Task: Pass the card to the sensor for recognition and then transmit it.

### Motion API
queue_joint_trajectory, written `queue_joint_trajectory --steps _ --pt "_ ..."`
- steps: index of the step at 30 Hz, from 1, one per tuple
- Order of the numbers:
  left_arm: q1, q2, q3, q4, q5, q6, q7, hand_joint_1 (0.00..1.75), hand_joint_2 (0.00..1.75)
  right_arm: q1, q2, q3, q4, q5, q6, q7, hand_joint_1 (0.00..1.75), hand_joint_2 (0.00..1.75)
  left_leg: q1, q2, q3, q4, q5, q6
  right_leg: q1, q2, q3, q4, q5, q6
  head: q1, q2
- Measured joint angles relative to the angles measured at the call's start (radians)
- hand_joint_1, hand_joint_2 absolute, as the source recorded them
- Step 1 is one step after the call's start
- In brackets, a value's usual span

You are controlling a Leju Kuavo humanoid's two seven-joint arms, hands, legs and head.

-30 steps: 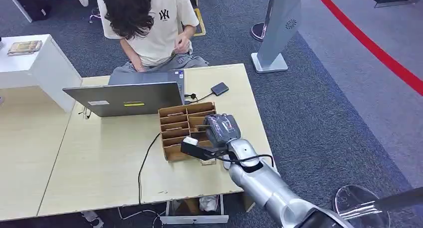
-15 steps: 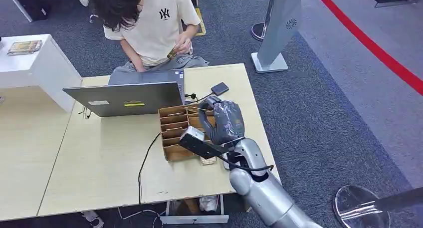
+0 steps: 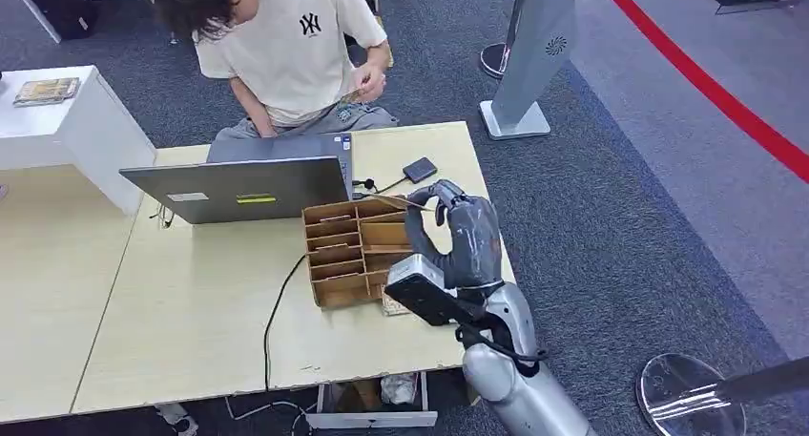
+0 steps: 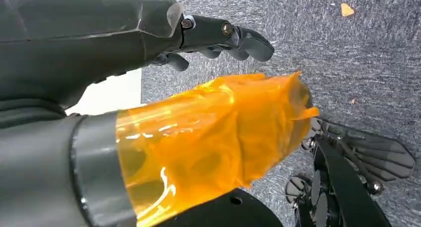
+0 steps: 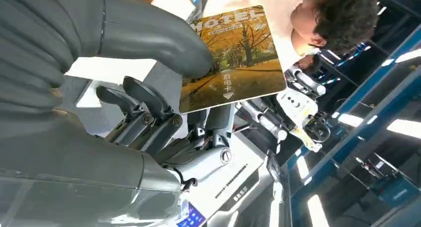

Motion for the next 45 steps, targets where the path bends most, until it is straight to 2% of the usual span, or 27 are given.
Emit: queue_joint_trajectory --steps 4,20,26,31,39,45 --pt "0.0 -0.001 0.002 0.0 0.001 0.002 -0.005 0.0 0.0 0.018 -0.004 -0.003 -0.011 -0.039 0.004 -0.009 1.75 1.75 0.0 0.0 0.0 0.0 0.0 0.0 0.0 0.0 0.0 0.0 0.0 0.0 0.0 0.0" --pt "0.0 0.001 0.01 0.0 -0.007 0.01 -0.006 0.0 0.0 0.009 -0.015 0.003 -0.01 -0.036 0.012 -0.022 1.75 1.75 0.0 0.0 0.0 0.0 0.0 0.0 0.0 0.0 0.0 0.0 0.0 0.0 0.0 0.0" --pt "-0.001 0.009 0.01 0.0 -0.031 0.01 -0.006 0.0 0.0 -0.084 -0.018 0.026 0.018 -0.018 0.044 -0.001 1.75 1.75 0.0 0.0 0.0 0.0 0.0 0.0 0.0 0.0 0.0 0.0 0.0 0.0 0.0 0.0" --pt "-0.003 0.016 0.007 0.0 -0.055 0.001 -0.007 0.0 0.0 -0.203 -0.019 0.033 0.082 -0.011 0.073 0.028 1.75 1.75 0.0 0.0 0.0 0.0 0.001 0.0 0.0 0.0 0.0 0.0 0.001 0.0 0.0 0.0" --pt "-0.005 0.026 -0.01 0.001 -0.084 -0.011 -0.005 0.0 0.0 -0.399 -0.019 0.032 0.263 0.103 0.096 0.075 1.75 1.75 0.0 0.0 0.0 0.0 0.001 0.0 0.0 0.0 0.0 0.0 0.001 0.0 0.0 0.0" --pt "-0.006 0.03 -0.023 0.001 -0.101 -0.021 0.003 0.0 0.0 -0.521 -0.015 0.032 0.397 0.138 0.129 0.098 1.75 1.75 0.0 0.0 0.0 0.0 0.001 0.0 0.0 0.0 0.0 0.0 0.001 0.0 0.0 0.0"
